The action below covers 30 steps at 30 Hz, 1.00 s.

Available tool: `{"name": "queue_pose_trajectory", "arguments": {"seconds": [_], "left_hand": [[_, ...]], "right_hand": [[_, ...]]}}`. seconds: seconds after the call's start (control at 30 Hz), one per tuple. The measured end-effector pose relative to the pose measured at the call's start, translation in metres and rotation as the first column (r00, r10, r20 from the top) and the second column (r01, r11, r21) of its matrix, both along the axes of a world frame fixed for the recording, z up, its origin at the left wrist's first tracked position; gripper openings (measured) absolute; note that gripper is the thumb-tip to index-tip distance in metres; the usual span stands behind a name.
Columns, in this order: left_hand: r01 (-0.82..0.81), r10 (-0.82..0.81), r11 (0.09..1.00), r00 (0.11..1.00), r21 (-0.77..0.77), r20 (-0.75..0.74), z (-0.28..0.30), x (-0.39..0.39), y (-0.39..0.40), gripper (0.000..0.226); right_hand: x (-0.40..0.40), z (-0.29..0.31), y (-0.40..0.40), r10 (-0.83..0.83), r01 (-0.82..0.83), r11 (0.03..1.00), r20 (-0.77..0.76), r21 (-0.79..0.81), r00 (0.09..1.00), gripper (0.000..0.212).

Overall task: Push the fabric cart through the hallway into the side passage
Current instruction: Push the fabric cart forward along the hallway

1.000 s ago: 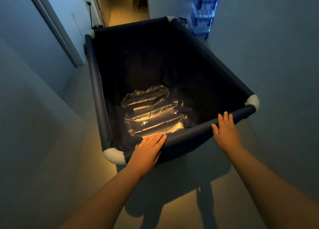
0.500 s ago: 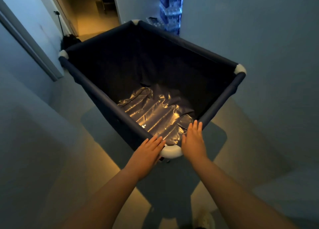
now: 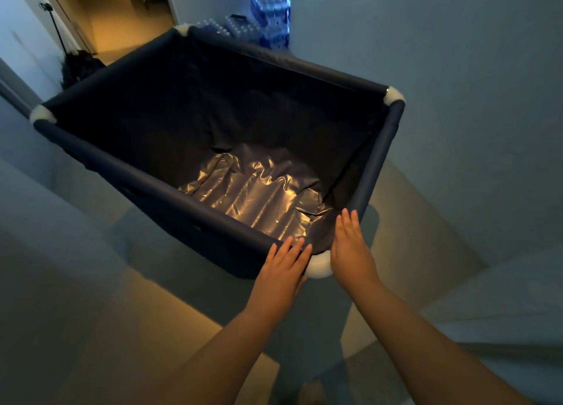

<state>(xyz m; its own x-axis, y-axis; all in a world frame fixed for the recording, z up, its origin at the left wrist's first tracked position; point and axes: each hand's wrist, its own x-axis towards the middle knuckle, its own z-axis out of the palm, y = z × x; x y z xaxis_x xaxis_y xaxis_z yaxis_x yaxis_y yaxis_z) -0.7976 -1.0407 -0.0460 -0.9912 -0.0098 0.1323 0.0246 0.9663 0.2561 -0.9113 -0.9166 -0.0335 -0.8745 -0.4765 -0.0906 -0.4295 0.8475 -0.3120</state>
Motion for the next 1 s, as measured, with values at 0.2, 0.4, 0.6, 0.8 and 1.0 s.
{"name": "queue_pose_trajectory", "arguments": {"seconds": [0.2, 0.4, 0.6, 0.8, 1.0], "left_hand": [[0.018, -0.018, 1.0, 1.0, -0.016, 0.025, 0.0, -0.009, 0.031, 0.06], [0.056, -0.059, 0.997, 0.997, 0.048, 0.054, -0.002, -0.019, 0.066, 0.062], [0.104, -0.108, 0.994, 0.984, 0.035, 0.143, 0.001, -0.029, 0.101, 0.073], [0.126, -0.136, 0.99, 0.974, 0.067, 0.182, 0.0, -0.047, 0.137, 0.067], [0.155, -0.168, 0.984, 0.969, 0.085, 0.183, 0.004, -0.069, 0.173, 0.067]], "right_hand": [[-0.012, -0.003, 0.033, 0.038, -0.038, 0.998, -0.003, -0.041, 0.999, 0.055], [-0.033, -0.009, 0.072, 0.097, -0.097, 0.994, -0.021, -0.042, 0.995, 0.054], [-0.053, -0.003, 0.109, 0.132, -0.132, 0.991, -0.003, -0.027, 0.991, 0.056], [-0.076, 0.001, 0.14, 0.169, -0.169, 0.986, 0.018, -0.005, 0.985, 0.055], [-0.095, 0.004, 0.172, 0.161, -0.16, 0.986, 0.043, -0.038, 0.986, 0.055]]}}
